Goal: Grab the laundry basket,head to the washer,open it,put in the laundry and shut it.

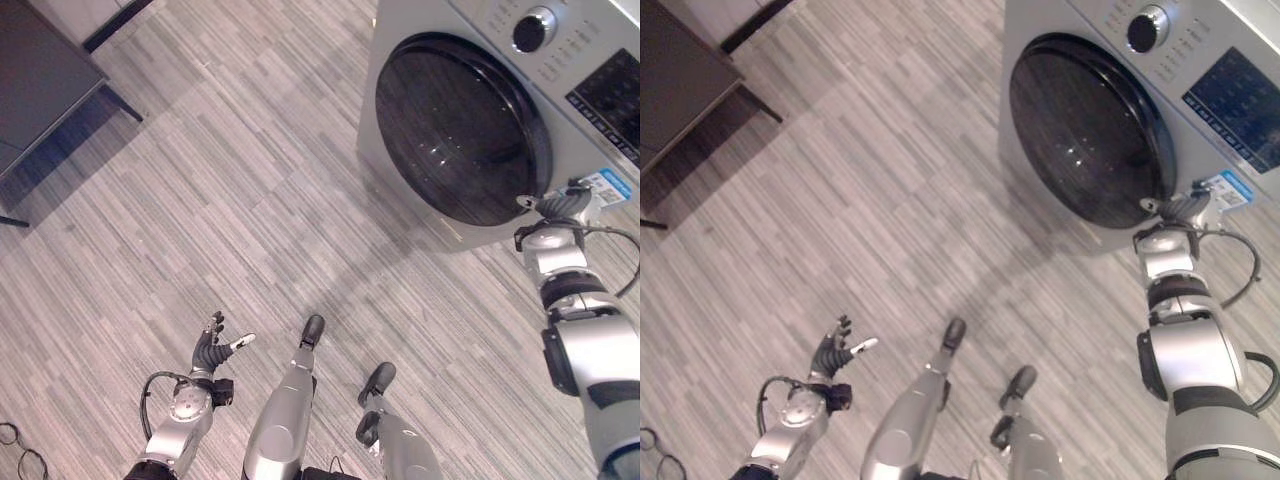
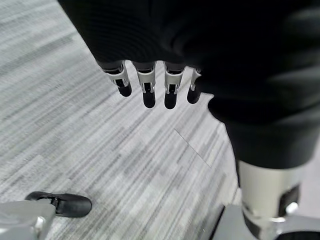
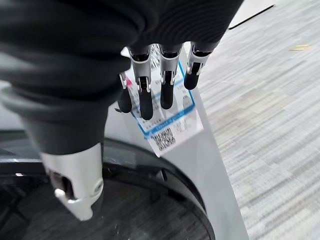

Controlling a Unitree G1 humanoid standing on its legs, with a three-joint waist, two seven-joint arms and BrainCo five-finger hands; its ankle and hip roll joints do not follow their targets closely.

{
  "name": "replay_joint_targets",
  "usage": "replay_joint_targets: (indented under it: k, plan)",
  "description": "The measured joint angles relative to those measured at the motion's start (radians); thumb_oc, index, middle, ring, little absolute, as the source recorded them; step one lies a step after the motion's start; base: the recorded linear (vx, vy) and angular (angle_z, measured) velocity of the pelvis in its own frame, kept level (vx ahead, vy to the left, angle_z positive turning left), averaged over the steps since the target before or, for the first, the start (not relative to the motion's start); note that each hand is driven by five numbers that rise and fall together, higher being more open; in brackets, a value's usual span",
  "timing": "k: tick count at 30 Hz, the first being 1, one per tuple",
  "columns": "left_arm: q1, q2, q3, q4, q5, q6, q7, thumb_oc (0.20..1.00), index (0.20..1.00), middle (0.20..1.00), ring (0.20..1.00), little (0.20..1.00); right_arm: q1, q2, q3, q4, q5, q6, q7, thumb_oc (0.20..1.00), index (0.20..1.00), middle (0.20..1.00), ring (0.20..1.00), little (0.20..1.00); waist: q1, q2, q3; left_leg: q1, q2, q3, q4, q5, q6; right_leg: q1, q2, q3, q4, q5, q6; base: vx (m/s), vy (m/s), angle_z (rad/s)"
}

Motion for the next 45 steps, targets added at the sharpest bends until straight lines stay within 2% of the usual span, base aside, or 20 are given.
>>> replay_joint_targets:
  k: [7, 10, 13, 17, 20, 21, 23, 26, 29, 30, 32, 36, 39, 40, 41, 42, 43, 44, 45]
  plan:
    - [-0.004, 0.000, 0.000, -0.003, -0.029, -0.004, 0.019, 1.000, 1.000, 1.000, 1.000, 1.000, -0.065, 0.012, 0.054, 0.067, 0.030, -0.002, -0.001, 1.000, 1.000, 1.000, 1.000, 1.000, 0.025, 0.023, 0.012, -0.014, -0.005, -0.009, 0.001, 0.001, 0.000, -0.009, -0.001, -0.007, 0.001, -0.001, 0.001, -0.01, -0.005, 0.03]
    - [-0.008, 0.001, -0.005, -0.018, -0.036, -0.004, 0.020, 1.000, 1.000, 1.000, 1.000, 1.000, -0.090, 0.022, 0.059, 0.094, 0.038, -0.006, -0.019, 1.000, 1.000, 1.000, 1.000, 1.000, 0.049, 0.035, 0.017, -0.040, -0.007, -0.021, 0.003, 0.010, -0.002, -0.025, 0.000, -0.021, 0.002, -0.003, 0.000, -0.03, -0.025, 0.15]
    - [-0.009, 0.001, -0.007, -0.034, -0.037, -0.006, 0.022, 1.000, 1.000, 1.000, 1.000, 1.000, -0.116, -0.008, 0.089, 0.165, 0.037, -0.006, -0.024, 1.000, 1.000, 1.000, 1.000, 1.000, 0.053, 0.048, 0.024, -0.050, -0.012, -0.053, 0.002, 0.018, -0.008, -0.022, 0.001, -0.054, 0.003, -0.007, 0.001, -0.03, -0.015, 0.25]
    - [-0.024, -0.001, -0.011, -0.011, -0.037, -0.008, 0.025, 1.000, 1.000, 1.000, 1.000, 1.000, -0.118, 0.040, 0.205, 0.183, 0.037, -0.001, -0.024, 1.000, 1.000, 1.000, 1.000, 1.000, 0.047, 0.047, 0.023, -0.047, -0.010, -0.052, 0.004, 0.019, -0.009, -0.022, 0.002, -0.051, 0.003, -0.006, 0.001, -0.02, 0.005, -0.02]
    - [-0.058, -0.002, -0.009, 0.004, -0.037, -0.019, 0.026, 1.000, 1.000, 1.000, 1.000, 1.000, -0.111, 0.080, 0.230, 0.169, 0.044, 0.000, 0.016, 1.000, 1.000, 1.000, 1.000, 1.000, 0.042, 0.048, 0.023, -0.045, 0.001, -0.049, 0.002, 0.025, -0.019, -0.024, 0.014, -0.038, 0.002, -0.003, -0.004, -0.02, -0.025, -0.14]
    - [-0.061, -0.004, -0.006, 0.010, -0.038, -0.022, 0.027, 1.000, 1.000, 1.000, 1.000, 1.000, -0.100, 0.106, 0.262, 0.157, 0.053, 0.000, 0.016, 1.000, 1.000, 1.000, 1.000, 1.000, 0.039, 0.043, 0.021, -0.044, 0.004, -0.048, 0.002, 0.026, -0.020, -0.024, 0.020, -0.035, 0.001, -0.002, -0.006, 0.00, -0.041, -0.08]
    - [-0.064, -0.004, -0.007, 0.010, -0.037, -0.025, 0.026, 1.000, 1.000, 1.000, 1.000, 1.000, -0.050, 0.196, 0.247, 0.082, 0.101, -0.018, 0.050, 1.000, 1.000, 1.000, 1.000, 1.000, 0.034, 0.041, 0.019, -0.041, 0.018, -0.049, 0.002, 0.031, -0.029, -0.021, 0.035, -0.032, -0.003, 0.004, -0.023, 0.02, -0.059, -0.06]
    - [-0.060, -0.003, -0.008, 0.011, -0.035, -0.024, 0.025, 1.000, 1.000, 1.000, 1.000, 1.000, 0.024, 0.361, 0.237, 0.025, 0.148, -0.055, 0.149, 1.000, 1.000, 1.000, 1.000, 1.000, 0.046, 0.048, 0.016, -0.043, 0.034, -0.058, -0.001, 0.038, -0.040, -0.021, 0.054, -0.037, -0.002, 0.002, -0.039, 0.03, -0.042, 0.03]
    - [-0.059, -0.004, -0.013, 0.012, -0.034, -0.022, 0.025, 1.000, 1.000, 1.000, 1.000, 1.000, 0.054, 0.457, 0.236, 0.020, 0.156, -0.070, 0.189, 1.000, 1.000, 1.000, 1.000, 1.000, 0.073, 0.076, 0.002, -0.044, 0.036, -0.083, -0.008, 0.043, -0.047, -0.021, 0.057, -0.061, 0.014, -0.012, -0.045, 0.02, -0.019, 0.26]
    - [-0.058, -0.004, -0.014, 0.016, -0.026, -0.021, 0.026, 1.000, 1.000, 1.000, 1.000, 1.000, 0.073, 0.515, 0.232, 0.019, 0.180, -0.085, 0.203, 1.000, 1.000, 1.000, 1.000, 1.000, 0.101, 0.095, -0.010, -0.040, 0.036, -0.098, -0.009, 0.043, -0.047, -0.022, 0.050, -0.073, 0.038, -0.029, -0.041, 0.03, -0.023, 0.34]
    - [-0.056, -0.004, -0.018, 0.030, -0.014, -0.019, 0.027, 1.000, 1.000, 1.000, 1.000, 1.000, 0.090, 0.577, 0.236, 0.007, 0.196, -0.089, 0.206, 1.000, 1.000, 1.000, 1.000, 1.000, 0.119, 0.112, -0.022, -0.031, 0.027, -0.112, -0.009, 0.043, -0.047, -0.022, 0.032, -0.091, 0.083, -0.055, -0.035, 0.03, -0.022, 0.30]
    - [-0.062, 0.002, -0.056, 0.028, 0.036, 0.001, 0.025, 1.000, 1.000, 1.000, 1.000, 1.000, 0.163, 0.622, 0.235, -0.026, 0.215, -0.114, 0.222, 1.000, 1.000, 1.000, 1.000, 1.000, 0.134, 0.100, -0.028, 0.008, 0.007, -0.111, -0.019, 0.043, -0.047, -0.019, -0.008, -0.090, 0.166, -0.103, -0.018, 0.03, -0.019, 0.10]
    - [-0.062, 0.035, -0.091, -0.023, 0.086, 0.003, 0.017, 1.000, 1.000, 1.000, 1.000, 1.000, 0.226, 0.613, 0.237, -0.022, 0.213, -0.117, 0.225, 1.000, 1.000, 1.000, 1.000, 1.000, 0.127, 0.072, -0.043, 0.021, 0.000, -0.106, -0.024, 0.042, -0.045, -0.021, -0.023, -0.083, 0.195, -0.119, -0.011, 0.05, -0.051, 0.02]
    - [-0.102, 0.112, -0.156, -0.069, 0.153, 0.025, 0.001, 1.000, 1.000, 1.000, 1.000, 1.000, 0.316, 0.594, 0.242, -0.028, 0.193, -0.128, 0.229, 1.000, 1.000, 1.000, 1.000, 1.000, 0.110, 0.042, -0.058, 0.034, -0.009, -0.109, -0.017, 0.036, -0.037, -0.025, -0.029, -0.047, 0.246, -0.152, -0.011, -0.02, -0.011, 0.12]
    - [-0.118, 0.136, -0.166, -0.083, 0.178, 0.027, -0.008, 1.000, 1.000, 1.000, 1.000, 1.000, 0.350, 0.582, 0.247, -0.030, 0.183, -0.130, 0.232, 1.000, 1.000, 1.000, 1.000, 1.000, 0.095, 0.030, -0.063, 0.038, -0.014, -0.113, -0.014, 0.033, -0.032, -0.030, -0.030, -0.024, 0.270, -0.169, -0.013, 0.03, -0.082, 0.46]
    - [-0.162, 0.182, -0.174, -0.097, 0.230, 0.027, -0.025, 1.000, 1.000, 1.000, 1.000, 1.000, 0.429, 0.576, 0.264, -0.039, 0.170, -0.129, 0.244, 1.000, 1.000, 1.000, 1.000, 1.000, 0.044, 0.002, -0.076, 0.044, -0.036, -0.135, 0.007, 0.033, -0.025, -0.037, -0.013, 0.114, 0.321, -0.215, -0.013, -0.02, -0.053, 0.41]
    - [-0.203, 0.195, -0.166, -0.093, 0.256, 0.028, -0.035, 1.000, 1.000, 1.000, 1.000, 1.000, 0.479, 0.553, 0.276, -0.054, 0.161, -0.123, 0.248, 1.000, 1.000, 1.000, 1.000, 1.000, 0.015, -0.016, -0.080, 0.055, -0.036, -0.131, 0.006, 0.025, -0.025, -0.046, -0.008, 0.145, 0.340, -0.237, -0.012, 0.06, -0.092, 0.33]
    - [-0.236, 0.233, -0.193, -0.092, 0.283, 0.027, -0.048, 1.000, 1.000, 1.000, 1.000, 1.000, 0.526, 0.551, 0.279, -0.080, 0.142, -0.128, 0.264, 1.000, 1.000, 1.000, 1.000, 1.000, 0.006, -0.029, -0.083, 0.057, -0.036, -0.127, 0.023, 0.016, -0.028, -0.052, 0.013, 0.214, 0.372, -0.249, -0.021, 0.03, -0.088, -0.11]
    - [-0.276, 0.267, -0.207, -0.087, 0.307, 0.024, -0.066, 1.000, 1.000, 1.000, 1.000, 1.000, 0.560, 0.544, 0.279, -0.073, 0.138, -0.130, 0.267, 1.000, 1.000, 1.000, 1.000, 1.000, -0.015, -0.047, -0.089, 0.058, -0.034, -0.116, 0.041, 0.008, -0.032, -0.053, 0.020, 0.233, 0.383, -0.257, -0.035, 0.01, -0.417, -0.43]
